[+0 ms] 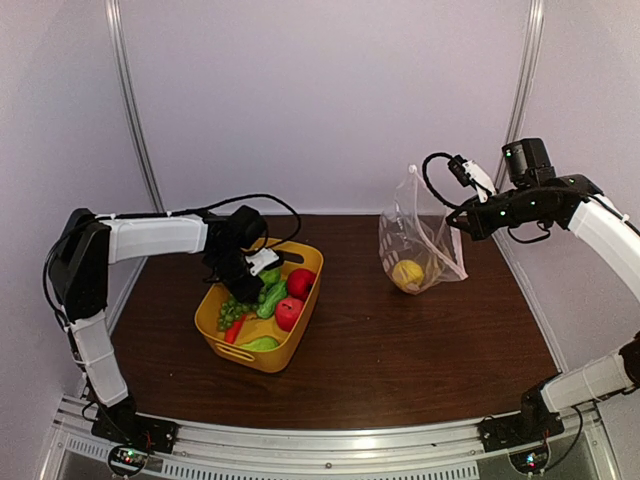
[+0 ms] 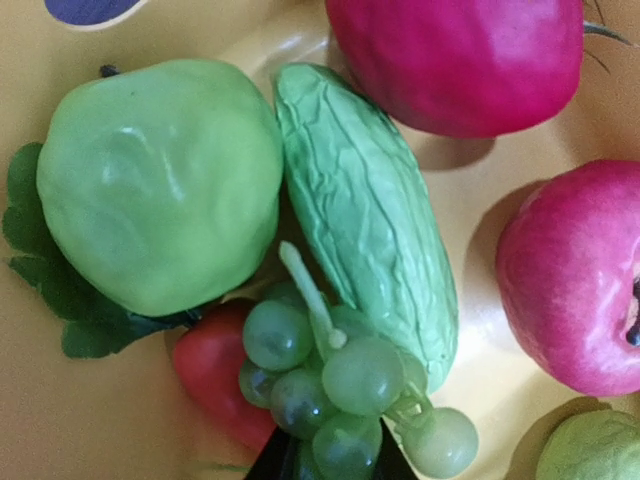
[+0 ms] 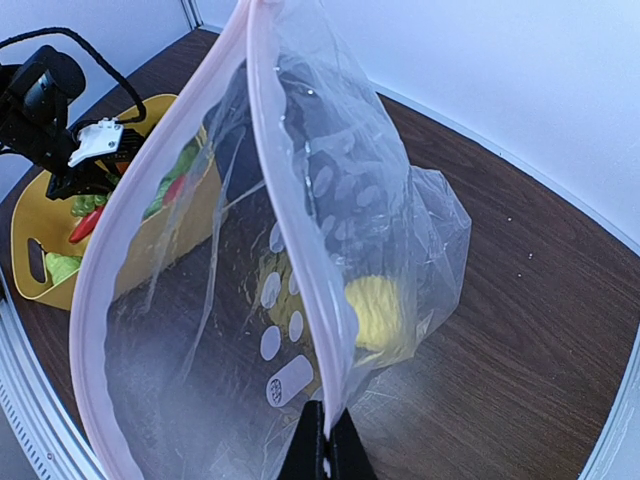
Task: Place the food in the zip-top bag and seal the zipper
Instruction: Pick up the fake fruit from the bin, then place the fake fruit in the zipper food storage bag, then pick up the fake fruit from the bin.
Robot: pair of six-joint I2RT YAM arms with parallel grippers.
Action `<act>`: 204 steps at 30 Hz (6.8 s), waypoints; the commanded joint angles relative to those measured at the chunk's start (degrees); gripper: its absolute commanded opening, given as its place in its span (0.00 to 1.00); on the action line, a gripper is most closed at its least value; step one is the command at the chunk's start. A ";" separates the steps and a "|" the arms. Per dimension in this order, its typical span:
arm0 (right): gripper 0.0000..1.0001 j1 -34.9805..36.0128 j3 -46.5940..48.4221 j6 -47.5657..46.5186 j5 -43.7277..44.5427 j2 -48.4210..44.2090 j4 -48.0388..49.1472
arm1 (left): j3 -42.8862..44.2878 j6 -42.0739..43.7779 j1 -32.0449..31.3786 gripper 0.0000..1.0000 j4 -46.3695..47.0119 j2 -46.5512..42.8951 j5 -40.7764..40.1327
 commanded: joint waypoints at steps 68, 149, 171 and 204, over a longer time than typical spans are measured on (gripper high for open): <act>0.00 2.28 21.11 9.99 -15.73 14.21 -5.42 | 3.76 -31.27 -22.56 0.09 98.19 1.75 8.67; 0.00 -2.09 -6.78 5.34 -9.25 3.62 11.32 | -3.77 -31.04 -9.30 0.84 12.87 -2.16 10.63; 0.00 -2.10 -5.82 5.30 -8.71 3.82 10.21 | -3.73 -27.74 -9.29 0.64 11.49 -13.67 4.88; 0.00 1.54 5.20 3.22 -6.83 9.30 1.99 | 2.39 -26.50 -18.49 0.59 40.27 -19.11 16.44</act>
